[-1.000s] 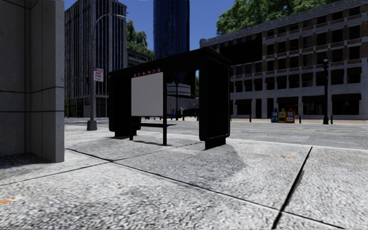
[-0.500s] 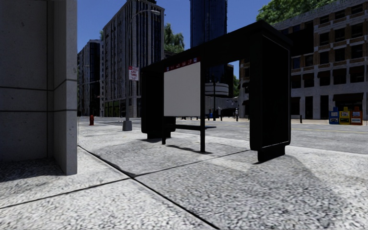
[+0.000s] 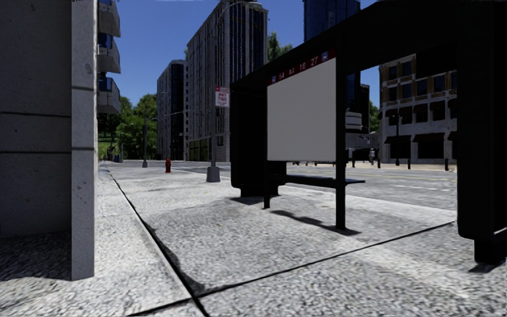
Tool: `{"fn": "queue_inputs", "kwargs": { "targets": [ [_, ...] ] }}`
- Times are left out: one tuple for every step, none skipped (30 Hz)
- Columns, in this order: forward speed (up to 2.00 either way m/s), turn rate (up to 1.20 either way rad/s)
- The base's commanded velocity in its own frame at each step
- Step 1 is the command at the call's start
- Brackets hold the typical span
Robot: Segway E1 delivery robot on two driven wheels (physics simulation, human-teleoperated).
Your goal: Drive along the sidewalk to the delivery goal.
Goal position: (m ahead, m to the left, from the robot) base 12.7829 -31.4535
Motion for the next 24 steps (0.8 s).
{"fn": "queue_inputs", "kwargs": {
  "targets": [
    [1.94, 0.44],
    [1.94, 0.44],
    [1.94, 0.44],
    [1.94, 0.41],
    [1.94, 0.41],
    [1.94, 0.40],
    [1.94, 0.40],
    [1.94, 0.39],
    [1.94, 0.39],
    [1.94, 0.39],
    [1.94, 0.39],
    [1.94, 0.39],
    [1.94, 0.39],
    [1.94, 0.39],
    [1.94, 0.39],
    [1.94, 0.39],
    [1.94, 0.39],
    [1.94, 0.39],
    [1.94, 0.39],
    [1.94, 0.39],
    [1.94, 0.39],
    [1.94, 0.39],
    [1.94, 0.39],
    [1.94, 0.39]
  ]
}}
